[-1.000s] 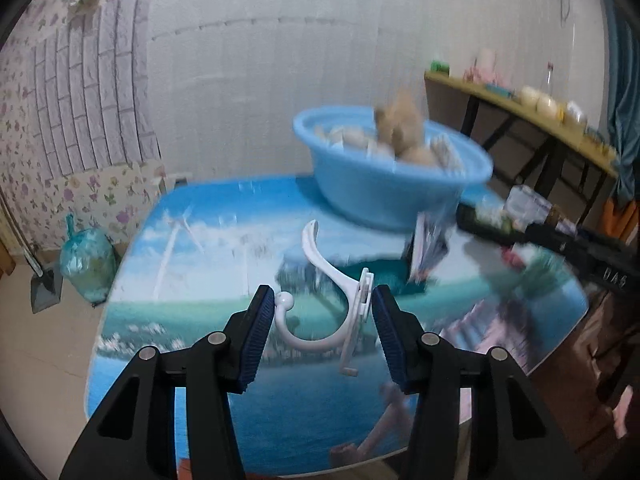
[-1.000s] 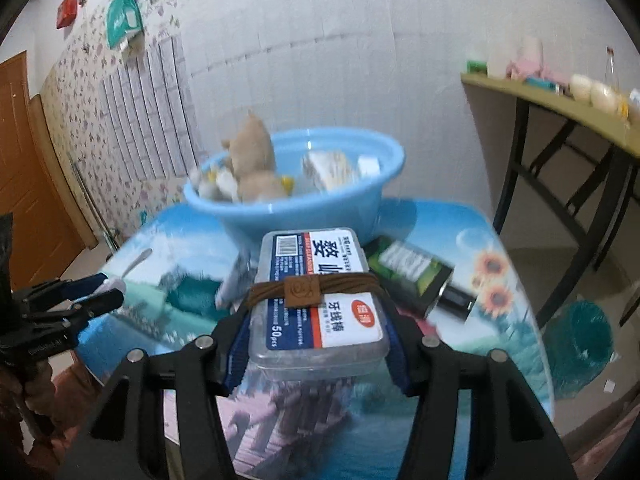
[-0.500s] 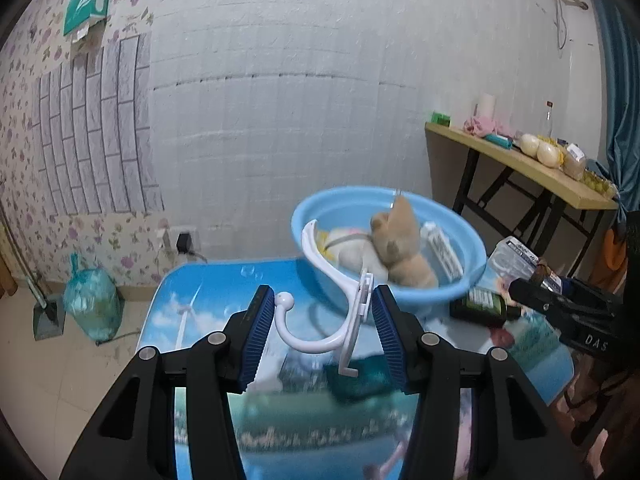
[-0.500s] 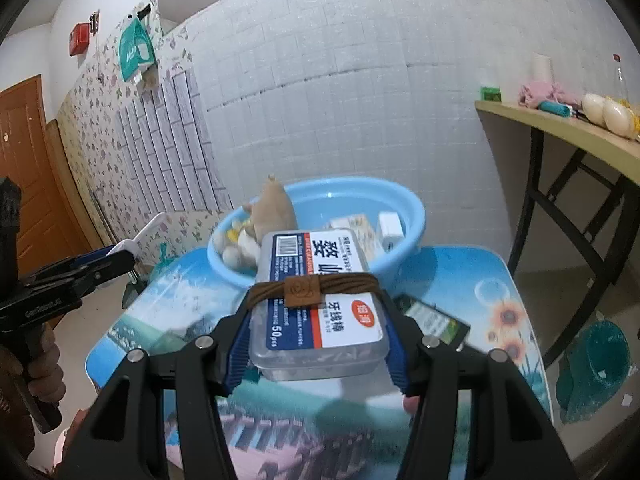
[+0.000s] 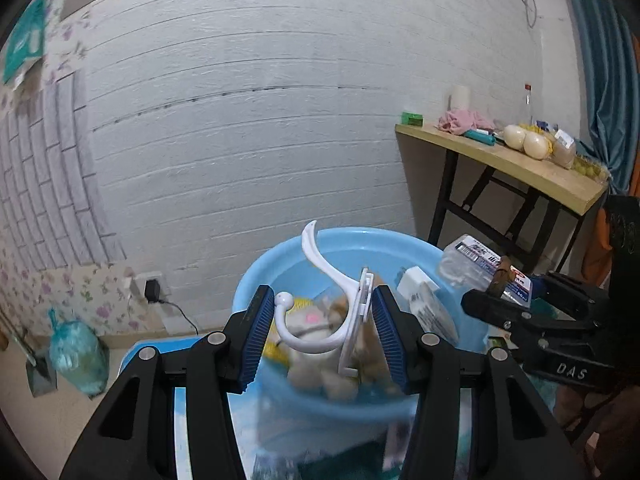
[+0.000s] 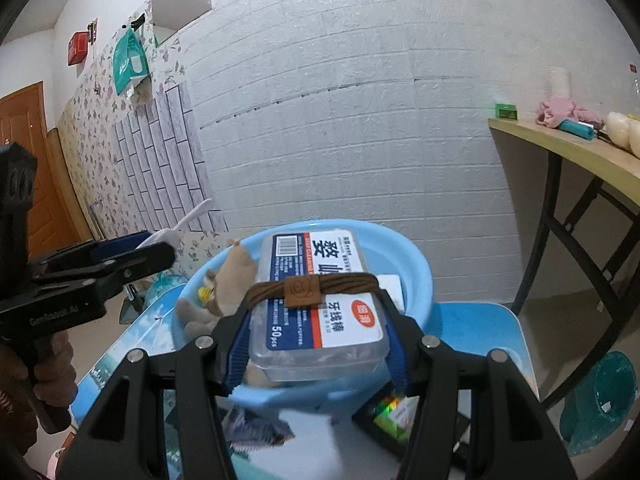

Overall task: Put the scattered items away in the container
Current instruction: 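Carry the hook with the left tool and toothpick box with the right tool to the basin, then open both tools over the basin, releasing the hook and toothpick box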

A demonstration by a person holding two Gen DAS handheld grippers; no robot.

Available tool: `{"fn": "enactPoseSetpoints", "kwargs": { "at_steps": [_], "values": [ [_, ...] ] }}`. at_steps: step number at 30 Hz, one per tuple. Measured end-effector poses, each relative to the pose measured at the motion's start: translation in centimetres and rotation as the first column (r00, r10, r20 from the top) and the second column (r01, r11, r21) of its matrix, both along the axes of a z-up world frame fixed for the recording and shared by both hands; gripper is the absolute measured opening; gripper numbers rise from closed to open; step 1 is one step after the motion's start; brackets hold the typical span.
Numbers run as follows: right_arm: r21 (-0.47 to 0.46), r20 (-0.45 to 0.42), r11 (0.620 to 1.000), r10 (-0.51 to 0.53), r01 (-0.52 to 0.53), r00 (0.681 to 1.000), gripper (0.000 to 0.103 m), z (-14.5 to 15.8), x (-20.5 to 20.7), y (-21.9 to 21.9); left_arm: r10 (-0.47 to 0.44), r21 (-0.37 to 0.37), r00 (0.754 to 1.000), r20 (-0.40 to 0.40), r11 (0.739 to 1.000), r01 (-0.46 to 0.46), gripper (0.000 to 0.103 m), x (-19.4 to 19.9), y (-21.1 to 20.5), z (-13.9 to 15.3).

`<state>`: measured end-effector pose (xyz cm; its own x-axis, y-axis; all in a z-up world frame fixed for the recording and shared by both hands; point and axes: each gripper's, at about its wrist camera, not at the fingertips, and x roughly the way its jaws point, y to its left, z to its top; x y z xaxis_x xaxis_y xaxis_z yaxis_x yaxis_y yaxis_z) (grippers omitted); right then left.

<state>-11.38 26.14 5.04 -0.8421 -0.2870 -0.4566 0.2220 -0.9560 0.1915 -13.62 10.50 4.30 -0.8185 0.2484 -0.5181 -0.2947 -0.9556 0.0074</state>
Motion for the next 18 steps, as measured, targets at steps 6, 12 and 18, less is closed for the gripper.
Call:
{"fn": "enactPoseSetpoints", "kwargs": {
  "at_steps": [6, 12, 18],
  "values": [
    [-0.003, -0.003, 1.000, 0.023, -0.023, 1.000, 0.056, -0.2, -3.1, 0.1, -0.029, -0.022, 0.999, 0.018, 0.999, 0.030, 0.051, -3.5, 1.6, -0.7],
    [-0.025, 0.043, 0.999, 0.041, -0.040, 0.998, 0.061, -0.7, -5.9, 0.0, -0.052, -0.065, 0.998, 0.029, 0.996, 0.053, 0.068, -4.2, 2.6, -1.1],
    [-0.036, 0.041, 0.999, 0.007, -0.005, 0.999, 0.076, -1.0, -5.3, 0.5, -0.029, -0.018, 0.999, 0.046, 0.999, 0.030, 0.075, -3.2, 1.3, -1.4]
  ]
}}
